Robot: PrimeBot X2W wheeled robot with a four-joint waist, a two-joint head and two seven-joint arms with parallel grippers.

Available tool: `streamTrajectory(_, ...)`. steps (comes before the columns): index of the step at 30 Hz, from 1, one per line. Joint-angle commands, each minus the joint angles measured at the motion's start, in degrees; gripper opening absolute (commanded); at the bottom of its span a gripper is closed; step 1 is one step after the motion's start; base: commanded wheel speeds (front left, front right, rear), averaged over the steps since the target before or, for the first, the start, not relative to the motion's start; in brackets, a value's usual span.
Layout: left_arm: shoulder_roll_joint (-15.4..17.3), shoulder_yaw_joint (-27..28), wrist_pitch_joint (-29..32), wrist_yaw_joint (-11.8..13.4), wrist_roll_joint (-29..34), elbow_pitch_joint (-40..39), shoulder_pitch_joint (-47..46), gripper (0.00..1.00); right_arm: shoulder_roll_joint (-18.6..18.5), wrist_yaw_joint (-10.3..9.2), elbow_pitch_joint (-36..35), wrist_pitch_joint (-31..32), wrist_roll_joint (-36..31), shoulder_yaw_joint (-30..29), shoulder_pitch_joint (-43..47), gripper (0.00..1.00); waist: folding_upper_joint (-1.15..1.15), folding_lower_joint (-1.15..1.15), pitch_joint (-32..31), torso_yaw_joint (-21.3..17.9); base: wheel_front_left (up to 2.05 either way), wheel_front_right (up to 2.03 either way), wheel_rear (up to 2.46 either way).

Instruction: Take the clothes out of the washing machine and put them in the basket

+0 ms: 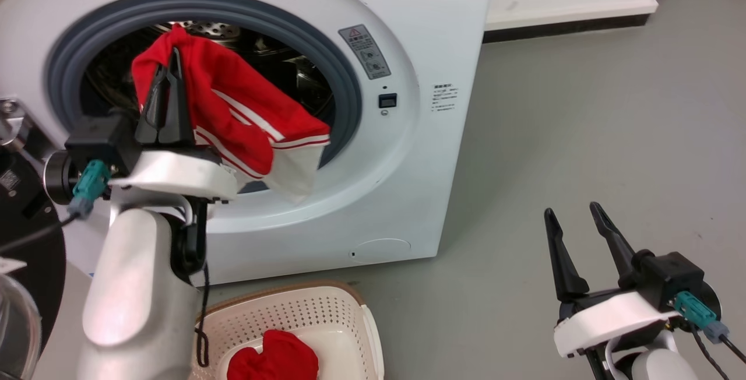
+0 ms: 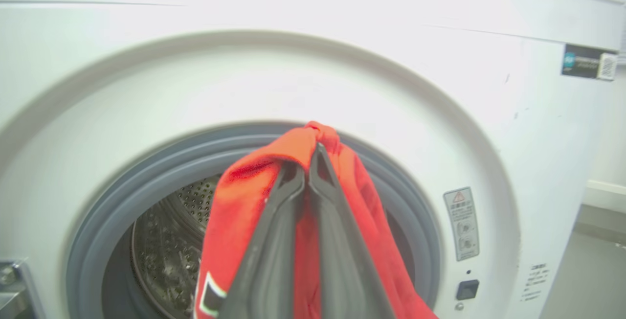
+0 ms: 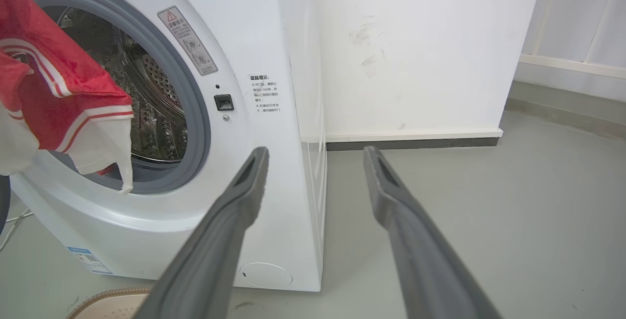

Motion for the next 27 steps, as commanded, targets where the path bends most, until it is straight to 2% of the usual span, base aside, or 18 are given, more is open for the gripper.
streamTrajectory(1,-0.2,0.1,-0.3,0.2,0.1,-1.0,0.8,0.00,0.0,-0.04,-0.2,0.1,-0.2,-0.1,0.8,1.00,0.00,0.01,-0.5,0.7,0.00,0.00,0.00)
streamTrajectory(10,-3.0,-2.3,0.5,1.7,1.1,-20.7,13.6,0.00,0.0,-0.04,-2.9,2.0,-1.0,-1.0,3.8,1.00,0.00,0.01,-2.2,3.3,0.00,0.00,0.00)
streamTrajectory(16,-4.0,-4.1,3.1,3.6,0.2,-28.5,22.4,0.00,0.0,-0.04,-4.1,2.6,-1.3,-0.9,4.2,1.00,0.00,0.01,-1.8,3.9,0.00,0.00,0.00)
streamTrajectory(21,-5.0,-5.6,5.0,4.9,-1.7,-27.6,29.0,0.00,0.0,-0.04,-4.7,2.9,-1.3,-0.8,3.5,1.00,0.00,0.01,0.2,4.2,0.00,0.00,0.00)
streamTrajectory(27,-5.7,-9.2,4.2,4.6,-3.3,-18.8,32.7,0.00,0.0,-0.04,-4.7,2.4,-1.3,-0.8,1.8,1.00,0.00,0.01,3.7,4.8,0.00,0.00,0.00)
